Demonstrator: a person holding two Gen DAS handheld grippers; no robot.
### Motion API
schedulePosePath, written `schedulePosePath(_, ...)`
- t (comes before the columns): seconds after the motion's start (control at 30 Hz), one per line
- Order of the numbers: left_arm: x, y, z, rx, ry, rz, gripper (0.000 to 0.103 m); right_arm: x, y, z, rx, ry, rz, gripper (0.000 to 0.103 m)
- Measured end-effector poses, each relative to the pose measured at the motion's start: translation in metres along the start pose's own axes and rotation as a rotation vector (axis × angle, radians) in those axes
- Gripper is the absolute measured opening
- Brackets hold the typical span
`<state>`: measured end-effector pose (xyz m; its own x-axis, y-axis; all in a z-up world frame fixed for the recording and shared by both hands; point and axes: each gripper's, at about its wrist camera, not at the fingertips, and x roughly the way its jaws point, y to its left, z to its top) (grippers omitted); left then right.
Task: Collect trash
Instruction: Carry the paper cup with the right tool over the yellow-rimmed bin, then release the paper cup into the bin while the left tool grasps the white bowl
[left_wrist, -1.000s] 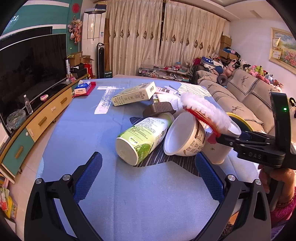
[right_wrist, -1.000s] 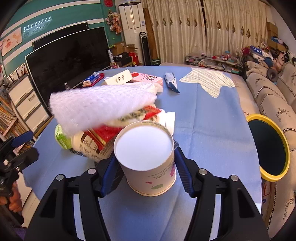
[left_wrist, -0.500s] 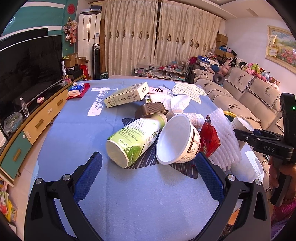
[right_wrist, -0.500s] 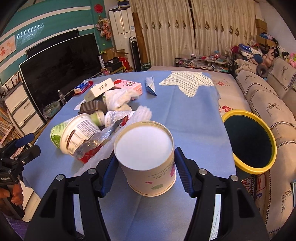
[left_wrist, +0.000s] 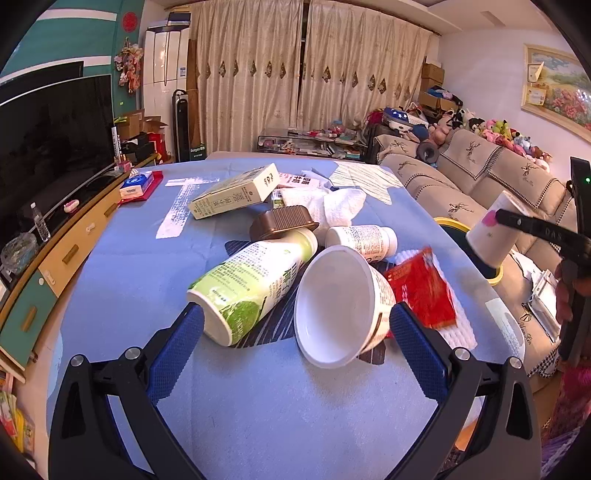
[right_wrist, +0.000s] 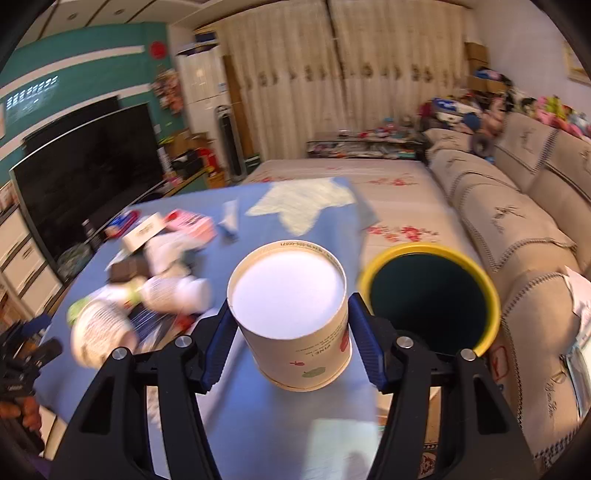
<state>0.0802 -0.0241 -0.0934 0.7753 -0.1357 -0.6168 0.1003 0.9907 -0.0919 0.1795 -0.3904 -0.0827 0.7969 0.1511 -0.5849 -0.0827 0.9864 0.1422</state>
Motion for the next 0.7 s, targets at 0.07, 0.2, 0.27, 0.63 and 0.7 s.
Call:
schedulePosePath(0.07,0.004,-0.001,0.002,-0.001,0.003,-0.002,0.099,0.01,-0.028,0.008,0.051,-0.014,-0.061,0.057)
schedulePosePath(0.2,0.015,-0.005,0.008,-0.005,0.012,0.0,0.099,0.046,-0.082,0.019,0.14,0.0,-0.172,0.058)
schedulePosePath(0.27,0.02,-0.006,0.011,-0.006,0.019,0.0,0.099,0.071,-0.104,0.02,0.17,0.045,-0.201,0.058)
schedulePosePath(0.63,0.039,-0.025,0.019,0.023,0.047,-0.015,0.099,0.169,-0.151,-0.001,0.22,0.244,-0.241,0.064)
schedulePosePath(0.7,0.041,-0.029,0.021,0.03,0.058,-0.03,0.099,0.168,-0.15,-0.001,0.22,0.239,-0.237,0.066)
